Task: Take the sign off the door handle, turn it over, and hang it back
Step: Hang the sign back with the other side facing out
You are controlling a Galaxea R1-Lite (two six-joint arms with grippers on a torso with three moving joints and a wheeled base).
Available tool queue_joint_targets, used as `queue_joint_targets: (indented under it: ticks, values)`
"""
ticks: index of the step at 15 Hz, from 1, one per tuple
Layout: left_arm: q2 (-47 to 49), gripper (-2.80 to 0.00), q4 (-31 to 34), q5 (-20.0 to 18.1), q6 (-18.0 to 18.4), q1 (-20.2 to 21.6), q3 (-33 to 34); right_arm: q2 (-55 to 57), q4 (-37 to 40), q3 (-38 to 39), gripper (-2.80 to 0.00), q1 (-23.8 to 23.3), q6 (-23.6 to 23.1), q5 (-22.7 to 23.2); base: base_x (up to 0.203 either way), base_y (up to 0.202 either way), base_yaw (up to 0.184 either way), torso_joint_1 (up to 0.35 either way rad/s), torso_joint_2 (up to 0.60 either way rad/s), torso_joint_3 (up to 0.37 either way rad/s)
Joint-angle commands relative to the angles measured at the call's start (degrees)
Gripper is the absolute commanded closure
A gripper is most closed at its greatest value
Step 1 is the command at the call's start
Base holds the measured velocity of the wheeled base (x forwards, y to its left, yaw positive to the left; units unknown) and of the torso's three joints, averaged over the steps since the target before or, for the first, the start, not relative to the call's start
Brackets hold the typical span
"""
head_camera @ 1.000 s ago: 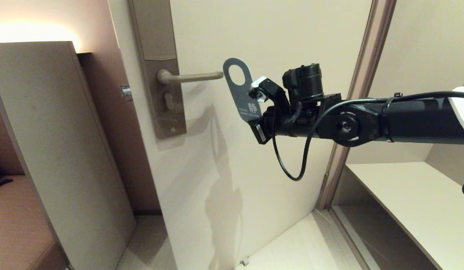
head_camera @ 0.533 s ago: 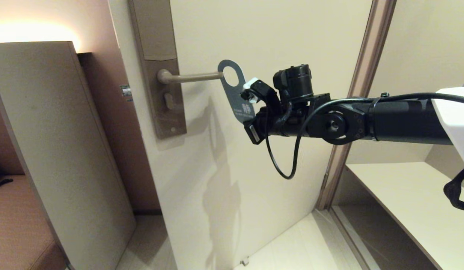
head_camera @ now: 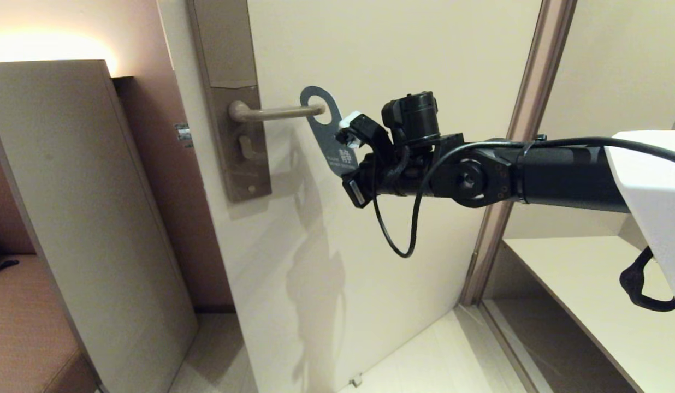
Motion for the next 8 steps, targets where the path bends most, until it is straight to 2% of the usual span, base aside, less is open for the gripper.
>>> queue_joint_targets:
  ticks: [1, 8]
  values:
    - [0.07, 0.00, -0.01, 0.00, 0.00, 0.00, 0.01, 0.39, -0.14, -0.27, 0.00, 0.57, -0.27, 0.07, 0.000, 0.000, 0.000, 0.000, 0.00, 0.000]
    - [0.07, 0.00, -0.01, 0.00, 0.00, 0.00, 0.01, 0.92, -0.36, 0.08, 0.00, 4.56, -0.27, 0.16, 0.000, 0.000, 0.000, 0.000, 0.00, 0.000]
